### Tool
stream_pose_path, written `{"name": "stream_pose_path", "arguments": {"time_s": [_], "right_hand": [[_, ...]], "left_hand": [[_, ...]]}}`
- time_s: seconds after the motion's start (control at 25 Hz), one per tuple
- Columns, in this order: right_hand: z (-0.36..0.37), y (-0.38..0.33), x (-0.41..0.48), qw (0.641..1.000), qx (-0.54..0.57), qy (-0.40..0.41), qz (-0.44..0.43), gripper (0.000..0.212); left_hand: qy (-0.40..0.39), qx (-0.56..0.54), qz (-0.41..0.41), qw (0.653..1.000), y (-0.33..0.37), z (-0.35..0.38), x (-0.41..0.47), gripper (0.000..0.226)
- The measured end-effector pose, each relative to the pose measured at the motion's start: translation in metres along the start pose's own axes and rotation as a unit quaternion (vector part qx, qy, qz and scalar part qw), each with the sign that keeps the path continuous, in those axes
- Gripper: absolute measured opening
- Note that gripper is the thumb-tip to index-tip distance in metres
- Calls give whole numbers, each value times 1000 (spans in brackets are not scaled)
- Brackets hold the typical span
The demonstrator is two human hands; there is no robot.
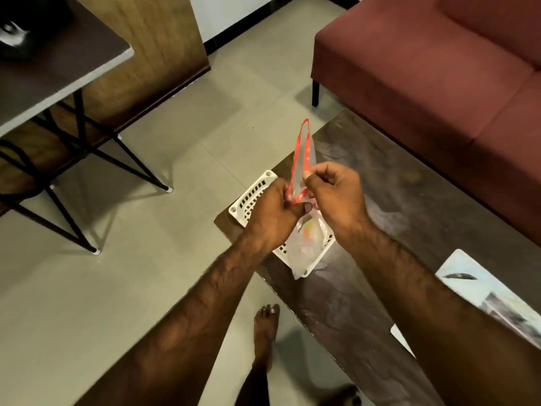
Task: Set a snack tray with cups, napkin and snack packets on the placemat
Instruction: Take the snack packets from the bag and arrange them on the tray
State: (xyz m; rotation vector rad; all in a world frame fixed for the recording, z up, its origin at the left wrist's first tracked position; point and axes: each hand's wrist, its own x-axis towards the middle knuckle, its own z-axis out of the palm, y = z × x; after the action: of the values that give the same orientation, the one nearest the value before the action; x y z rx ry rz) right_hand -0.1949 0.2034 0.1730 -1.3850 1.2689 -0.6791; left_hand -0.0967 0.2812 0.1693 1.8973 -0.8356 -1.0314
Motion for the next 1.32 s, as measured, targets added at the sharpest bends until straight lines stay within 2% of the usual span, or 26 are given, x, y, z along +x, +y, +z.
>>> {"name": "stream_pose_path", "arguments": {"time_s": [0.12, 0.28, 0.4, 0.52, 0.6, 0.68, 0.76, 0.88, 1.04, 1.12, 1.2, 1.32], "right_hand": [[-23, -11, -12, 1000, 13, 4, 10, 14], [-62, -31, -31, 999, 9, 41, 16, 29], [-95, -42, -51, 998, -21, 54, 1, 28], [-129, -44, -78, 991, -119, 54, -25, 30], [-151, -45, -97, 965, -235, 75, -83, 35], [-167, -54, -109, 912, -354, 93, -186, 34], [-179, -67, -115, 853, -467, 30, -232, 34], [-186, -76, -115, 774, -596, -136, -169, 33], [-196, -58, -114, 726, -621, -296, 11, 54], [-194, -43, -116, 721, -608, -329, 58, 56], [-189, -27, -117, 737, -587, -322, 92, 50], [-182, -1, -124, 716, -604, -332, 110, 69]], "left_hand": [[-63, -86, -26, 994, 20, 4, -14, 18], [-30, -106, -53, 993, 57, 5, -30, 21], [-3, -21, 6, 1000, 76, 6, -39, 22], [-45, 69, 69, 994, 91, 18, -65, 16], [-67, 118, 106, 985, 100, 29, -83, 15], [-83, 155, 147, 973, 108, 40, -95, 18], [-94, 168, 191, 963, 116, 54, -104, 21], [-112, 189, 246, 944, 122, 71, -114, 17], [-139, 202, 261, 934, 123, 80, -129, 14], [-169, 182, 270, 930, 128, 85, -139, 13], [-201, 161, 282, 924, 138, 92, -146, 12], [-243, 109, 297, 917, 157, 98, -152, 13]]}}
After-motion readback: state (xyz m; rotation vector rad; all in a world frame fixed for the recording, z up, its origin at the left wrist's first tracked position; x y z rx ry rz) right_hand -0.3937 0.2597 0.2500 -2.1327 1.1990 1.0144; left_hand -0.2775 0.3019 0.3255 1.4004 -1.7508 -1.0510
